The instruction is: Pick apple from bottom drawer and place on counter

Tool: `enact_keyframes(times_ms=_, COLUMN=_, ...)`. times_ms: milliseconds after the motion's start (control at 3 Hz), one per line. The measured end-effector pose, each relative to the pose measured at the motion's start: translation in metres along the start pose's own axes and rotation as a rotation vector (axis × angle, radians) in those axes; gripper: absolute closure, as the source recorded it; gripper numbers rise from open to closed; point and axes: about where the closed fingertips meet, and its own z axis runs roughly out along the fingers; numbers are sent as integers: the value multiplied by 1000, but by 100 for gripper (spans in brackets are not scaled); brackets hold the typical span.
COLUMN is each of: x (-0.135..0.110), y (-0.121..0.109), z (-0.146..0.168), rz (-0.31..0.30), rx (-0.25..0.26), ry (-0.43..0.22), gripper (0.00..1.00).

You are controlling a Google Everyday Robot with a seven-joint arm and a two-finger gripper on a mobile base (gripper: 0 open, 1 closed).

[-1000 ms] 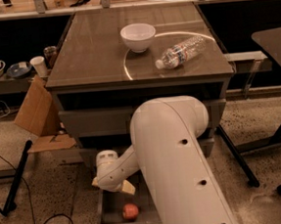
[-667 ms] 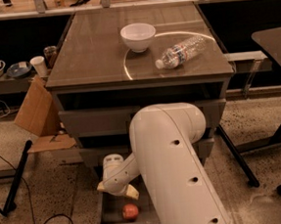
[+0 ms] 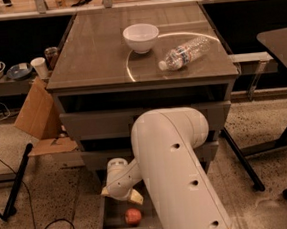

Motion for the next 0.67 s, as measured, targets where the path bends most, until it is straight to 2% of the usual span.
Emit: enact_keyframes(times_ms=667, x=-9, y=37, z=48, rz=53, rx=-18, ry=-81, gripper=0)
